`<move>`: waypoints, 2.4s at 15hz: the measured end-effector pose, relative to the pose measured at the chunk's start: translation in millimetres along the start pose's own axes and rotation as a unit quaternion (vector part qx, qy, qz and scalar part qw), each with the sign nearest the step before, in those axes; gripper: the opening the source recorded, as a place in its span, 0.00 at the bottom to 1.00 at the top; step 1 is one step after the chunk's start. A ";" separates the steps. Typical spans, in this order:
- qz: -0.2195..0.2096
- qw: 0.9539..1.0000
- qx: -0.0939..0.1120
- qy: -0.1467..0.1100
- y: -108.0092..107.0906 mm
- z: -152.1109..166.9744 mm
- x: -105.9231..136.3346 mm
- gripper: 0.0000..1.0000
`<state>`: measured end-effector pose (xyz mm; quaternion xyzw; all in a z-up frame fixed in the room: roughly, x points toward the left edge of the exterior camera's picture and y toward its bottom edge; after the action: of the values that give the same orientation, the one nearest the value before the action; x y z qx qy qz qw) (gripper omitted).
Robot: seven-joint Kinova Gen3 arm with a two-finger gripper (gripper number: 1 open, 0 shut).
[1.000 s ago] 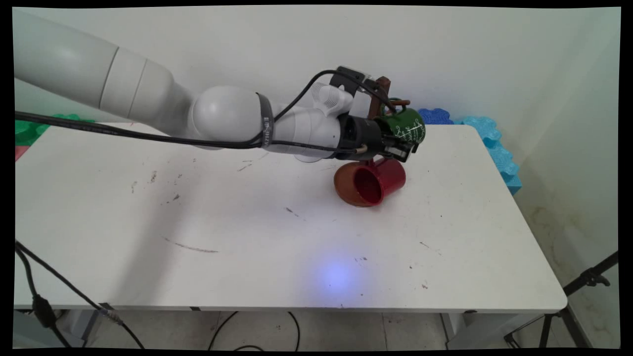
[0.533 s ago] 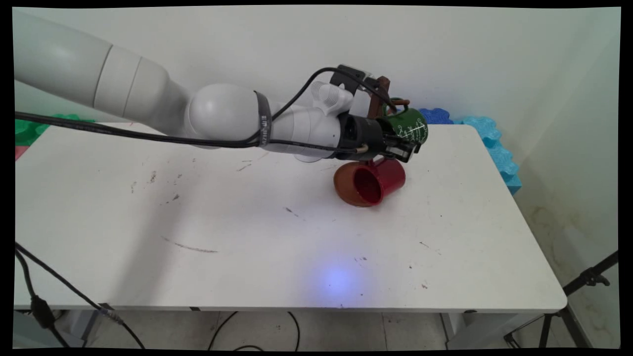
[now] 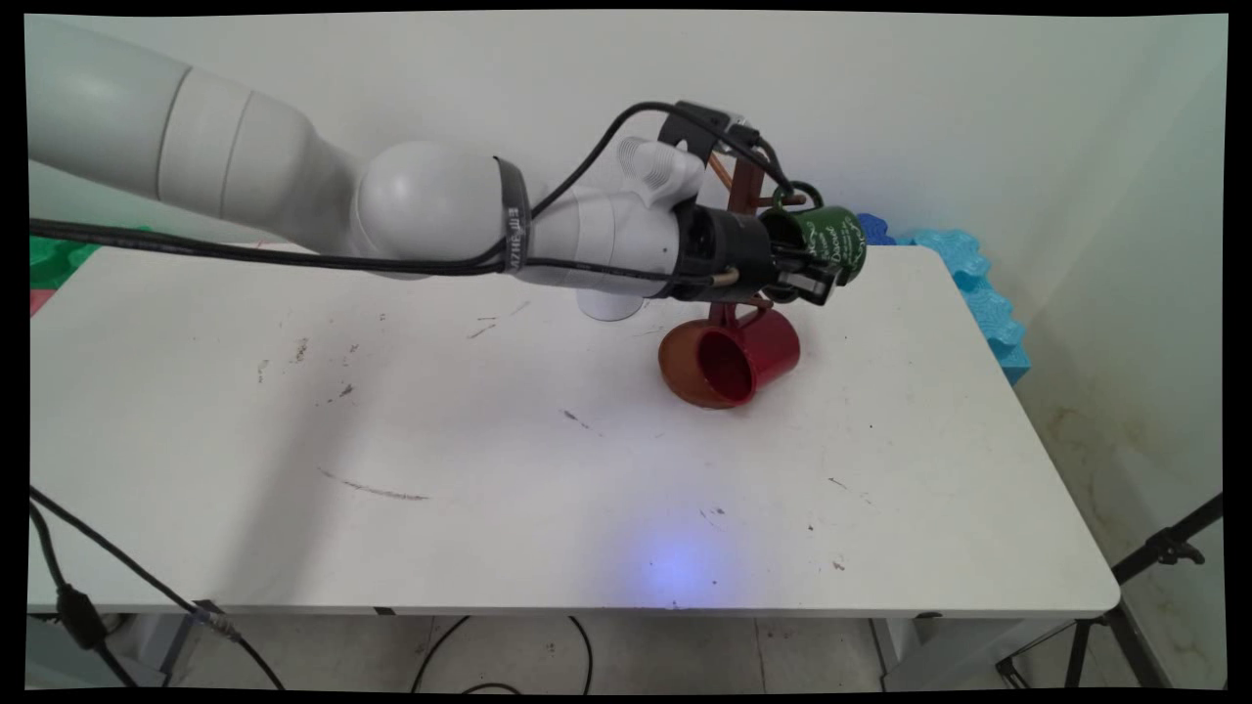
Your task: Place the picked object on the table
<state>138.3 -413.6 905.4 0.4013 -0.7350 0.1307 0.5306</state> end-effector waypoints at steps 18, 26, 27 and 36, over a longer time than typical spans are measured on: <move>0.026 0.998 -0.054 0.009 36.6 -47.2 27.3 0.00; 0.079 0.992 -0.068 -0.068 28.5 -102.2 47.9 0.00; 0.085 0.991 -0.068 -0.078 26.0 -108.1 51.3 0.00; 0.170 0.962 -0.050 -0.207 -11.7 -154.0 71.8 0.00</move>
<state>242.6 -358.4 1028.2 0.2612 -0.8920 0.0962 0.3563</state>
